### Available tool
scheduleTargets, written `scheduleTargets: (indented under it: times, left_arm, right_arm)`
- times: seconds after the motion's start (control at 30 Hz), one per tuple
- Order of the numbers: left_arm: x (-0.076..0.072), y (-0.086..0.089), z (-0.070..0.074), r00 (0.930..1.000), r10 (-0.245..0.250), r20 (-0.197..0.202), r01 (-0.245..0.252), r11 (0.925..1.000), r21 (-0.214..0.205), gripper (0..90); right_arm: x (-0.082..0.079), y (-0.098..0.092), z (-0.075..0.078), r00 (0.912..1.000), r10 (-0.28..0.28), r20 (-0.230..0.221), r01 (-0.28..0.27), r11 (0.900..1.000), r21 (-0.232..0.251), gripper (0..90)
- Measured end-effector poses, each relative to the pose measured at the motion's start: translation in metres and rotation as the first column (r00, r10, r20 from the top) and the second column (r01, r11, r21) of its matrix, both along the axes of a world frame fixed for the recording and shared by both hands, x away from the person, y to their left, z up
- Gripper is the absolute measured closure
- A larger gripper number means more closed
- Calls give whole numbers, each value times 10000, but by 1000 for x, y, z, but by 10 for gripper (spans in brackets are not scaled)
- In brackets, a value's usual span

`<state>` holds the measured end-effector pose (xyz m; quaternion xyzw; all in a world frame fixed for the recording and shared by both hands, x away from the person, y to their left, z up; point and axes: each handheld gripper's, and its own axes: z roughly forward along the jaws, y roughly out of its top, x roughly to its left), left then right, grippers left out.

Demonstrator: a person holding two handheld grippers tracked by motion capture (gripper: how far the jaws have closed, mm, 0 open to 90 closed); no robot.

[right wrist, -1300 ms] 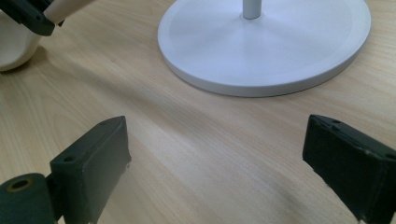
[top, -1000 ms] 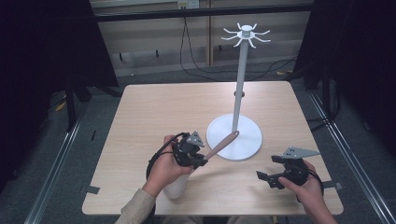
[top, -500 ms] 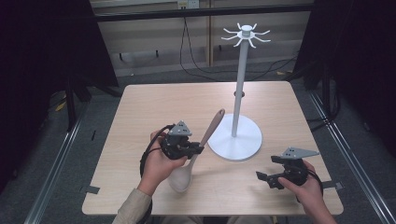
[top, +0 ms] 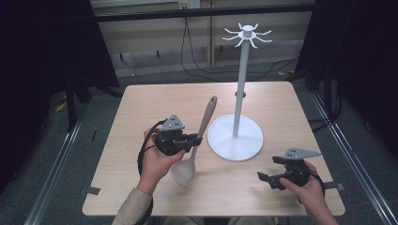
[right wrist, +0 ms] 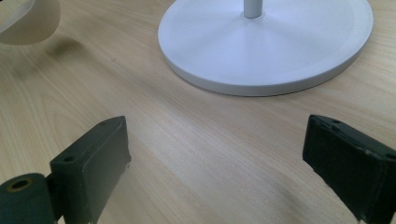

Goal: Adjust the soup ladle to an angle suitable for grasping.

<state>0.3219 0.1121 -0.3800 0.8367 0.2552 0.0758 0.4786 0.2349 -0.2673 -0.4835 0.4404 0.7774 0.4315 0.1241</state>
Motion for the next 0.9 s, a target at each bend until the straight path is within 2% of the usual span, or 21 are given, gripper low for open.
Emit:
scheduleTargets:
  times: [0.37,0.57,0.9]
  left_arm:
    - [7,-3,22,9997,166,152,-161,9995,-288,786]
    - [12,-6,40,9992,217,324,-205,9991,-374,786]
    - [16,-6,54,9991,244,351,-225,9983,-529,786]
  right_arm:
    - [0,0,0,10000,29,34,-29,10000,7,70]
    - [-1,0,1,10000,2,27,-2,10000,22,70]
    - [0,0,1,10000,11,23,-11,10000,37,70]
